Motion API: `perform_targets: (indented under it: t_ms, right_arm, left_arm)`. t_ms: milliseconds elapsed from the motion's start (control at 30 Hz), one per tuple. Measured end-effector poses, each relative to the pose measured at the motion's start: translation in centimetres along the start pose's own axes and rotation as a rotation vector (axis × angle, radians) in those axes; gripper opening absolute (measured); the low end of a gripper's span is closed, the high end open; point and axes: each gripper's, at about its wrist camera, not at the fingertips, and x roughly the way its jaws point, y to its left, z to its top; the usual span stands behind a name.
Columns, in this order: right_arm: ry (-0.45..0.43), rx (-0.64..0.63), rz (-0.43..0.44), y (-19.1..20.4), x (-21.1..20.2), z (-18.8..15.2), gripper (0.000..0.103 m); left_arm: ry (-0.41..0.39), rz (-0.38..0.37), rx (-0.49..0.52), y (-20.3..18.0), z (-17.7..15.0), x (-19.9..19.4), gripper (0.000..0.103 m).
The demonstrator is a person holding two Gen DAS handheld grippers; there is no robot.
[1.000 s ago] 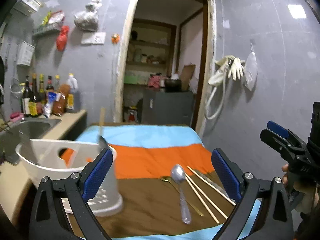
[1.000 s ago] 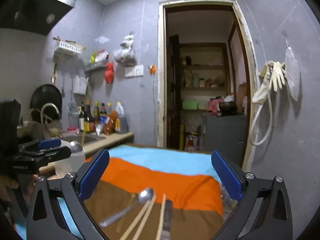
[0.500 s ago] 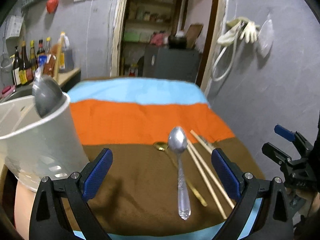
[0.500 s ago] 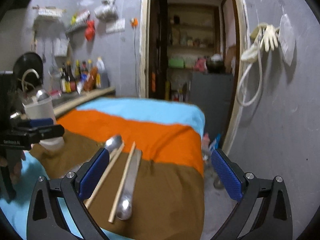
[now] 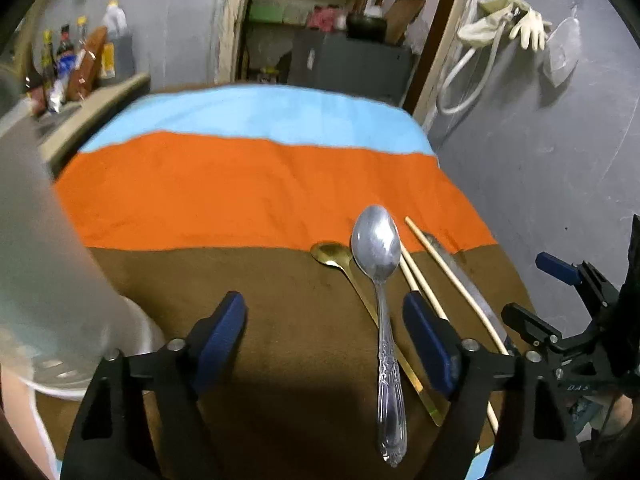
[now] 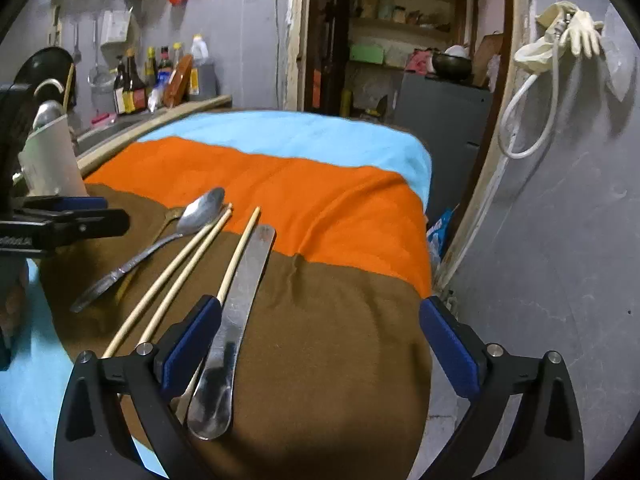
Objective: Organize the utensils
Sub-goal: 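Grasp the gold spoon with the left gripper while the right grasps the silver butter knife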
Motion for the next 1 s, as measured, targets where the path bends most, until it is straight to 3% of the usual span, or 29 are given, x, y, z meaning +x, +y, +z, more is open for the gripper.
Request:
perform_targets:
  t_ms: [233, 567, 667, 733, 800, 833, 1000]
  right_arm:
    - [0.053, -0.025, 0.018, 0.3, 1.2, 0.0, 0.098]
    - [0.101, -0.071, 0.048, 1.2, 2.4, 0.7, 0.097]
    - [0.108, -0.083, 0.045, 1.4, 2.8, 1.1, 0.097]
    - [0.109, -0.093, 0.046, 1.6, 2.9, 1.3, 0.096]
    - [0.106, -0.1, 0.073, 1.6, 2.9, 1.4, 0.084]
    - [0.103, -0.101, 0.079, 1.7, 2.8, 1.4, 0.081]
    - [0.092, -0.094, 0.092, 1.7, 2.2, 1.1, 0.047]
  left_arm:
    - [0.049, 0.021, 0.019, 0.1, 0.9, 1.7, 0.059]
    - [0.084, 0.057, 0.122, -1.1, 1.5, 3.7, 0.053]
    - [0.091, 0.066, 0.171, -1.7, 1.6, 4.3, 0.047]
    - [0.09, 0.061, 0.194, -1.9, 1.7, 4.5, 0.037]
    - [0.091, 0.05, 0.213, -2.0, 1.6, 4.6, 0.025]
    - [0.093, 0.046, 0.218, -2.1, 1.6, 4.6, 0.023]
    - [0.095, 0.029, 0.206, -1.5, 1.7, 4.7, 0.019]
